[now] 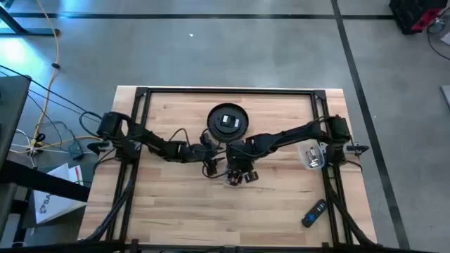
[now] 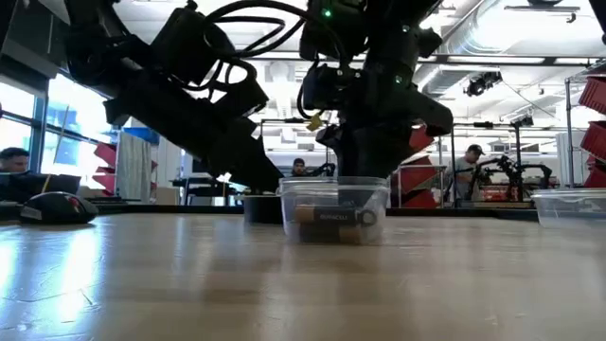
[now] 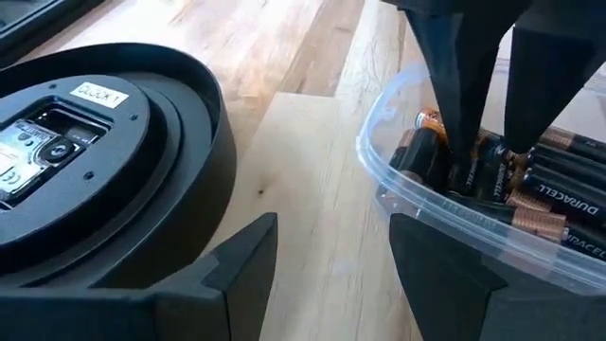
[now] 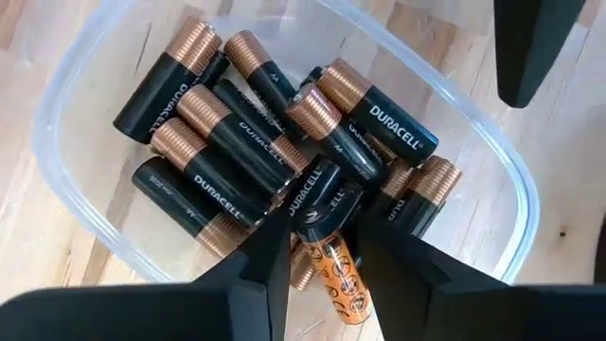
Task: Insert battery
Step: Insert the orange battery into the wall clock battery compartment
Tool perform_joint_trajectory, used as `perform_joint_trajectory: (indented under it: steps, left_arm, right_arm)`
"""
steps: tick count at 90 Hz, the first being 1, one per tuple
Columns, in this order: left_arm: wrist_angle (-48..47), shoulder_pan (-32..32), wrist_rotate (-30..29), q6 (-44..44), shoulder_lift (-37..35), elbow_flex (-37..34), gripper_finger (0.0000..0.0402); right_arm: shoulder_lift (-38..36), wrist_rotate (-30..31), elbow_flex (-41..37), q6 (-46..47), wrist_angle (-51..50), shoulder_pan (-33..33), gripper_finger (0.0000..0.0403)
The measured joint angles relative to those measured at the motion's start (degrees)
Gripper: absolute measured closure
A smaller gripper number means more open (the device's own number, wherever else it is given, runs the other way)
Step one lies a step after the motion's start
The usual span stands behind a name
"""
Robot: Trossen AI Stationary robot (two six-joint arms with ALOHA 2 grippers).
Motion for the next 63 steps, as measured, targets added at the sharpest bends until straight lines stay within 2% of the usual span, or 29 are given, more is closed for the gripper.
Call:
perform_joint_trajectory:
  steps: [19,63]
  left_arm:
    - [0.0,0.0,-0.1,1.0,0.0,0.0,0.0214]
    - [-0.6,0.0,-0.2,0.5,0.0,0.0,0.0214]
  right_arm:
    - [2.5,-0.9,0.3,-0.8,-0.7,0.0,0.0309]
    - [3.1,-0.4,3.7,0.9,-5.0,-0.1,0.0309]
